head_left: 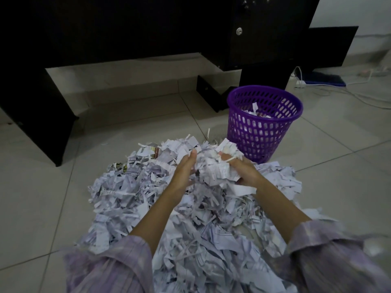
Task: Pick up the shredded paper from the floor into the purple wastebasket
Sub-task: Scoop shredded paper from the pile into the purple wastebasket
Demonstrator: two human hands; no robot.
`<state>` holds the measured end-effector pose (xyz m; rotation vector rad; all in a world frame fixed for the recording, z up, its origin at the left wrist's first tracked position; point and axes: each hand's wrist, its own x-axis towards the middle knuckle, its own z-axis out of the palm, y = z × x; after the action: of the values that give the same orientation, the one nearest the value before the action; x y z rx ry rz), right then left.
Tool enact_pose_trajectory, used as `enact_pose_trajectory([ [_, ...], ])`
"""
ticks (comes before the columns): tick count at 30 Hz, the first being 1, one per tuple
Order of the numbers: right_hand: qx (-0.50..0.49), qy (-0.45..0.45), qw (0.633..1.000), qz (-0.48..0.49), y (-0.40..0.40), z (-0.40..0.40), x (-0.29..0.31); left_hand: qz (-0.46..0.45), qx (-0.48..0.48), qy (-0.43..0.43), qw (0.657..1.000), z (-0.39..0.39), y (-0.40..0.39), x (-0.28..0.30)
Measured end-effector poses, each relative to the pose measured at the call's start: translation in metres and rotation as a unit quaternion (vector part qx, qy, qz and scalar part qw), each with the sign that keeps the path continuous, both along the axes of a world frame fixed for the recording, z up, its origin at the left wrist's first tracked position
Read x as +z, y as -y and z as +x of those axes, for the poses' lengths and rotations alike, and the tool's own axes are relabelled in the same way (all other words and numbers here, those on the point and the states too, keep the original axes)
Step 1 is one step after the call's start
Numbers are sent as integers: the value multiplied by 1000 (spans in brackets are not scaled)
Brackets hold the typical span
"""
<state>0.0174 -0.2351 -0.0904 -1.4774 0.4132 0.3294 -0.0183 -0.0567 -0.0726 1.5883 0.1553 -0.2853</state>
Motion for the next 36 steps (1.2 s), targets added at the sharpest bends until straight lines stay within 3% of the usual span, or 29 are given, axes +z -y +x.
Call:
enact_pose_trajectory([
  [3, 27, 4, 1000, 11, -9, -1, -6, -36, -10, -4, 999, 4, 17, 2],
  [8, 69, -1, 996, 51, -11, -11, 4, 60, 22, 38, 997, 9, 37, -2],
  [11, 76, 5, 997, 17, -6, -10, 9, 95, 29, 54, 994, 11, 47, 0],
  [16, 20, 34, 994, 103, 17, 6, 19, 102, 1, 70, 992, 25, 60, 17],
  [20, -14, 71, 995, 74, 45, 23, 52, 57, -42, 55, 996, 38, 74, 47],
  [23, -47, 106, 992, 39, 72, 40, 78, 84, -40, 90, 992, 55, 89, 66],
  [28, -52, 157, 986, -28, 113, 81, 103, 244, -59, 190, 949, 93, 117, 87],
  [32, -79, 184, 966, -162, 136, 128, 117, 382, -123, 225, 888, 135, 139, 86],
  [36, -95, 211, 920, -316, 152, 163, 119, 469, -164, 242, 833, 166, 159, 75],
])
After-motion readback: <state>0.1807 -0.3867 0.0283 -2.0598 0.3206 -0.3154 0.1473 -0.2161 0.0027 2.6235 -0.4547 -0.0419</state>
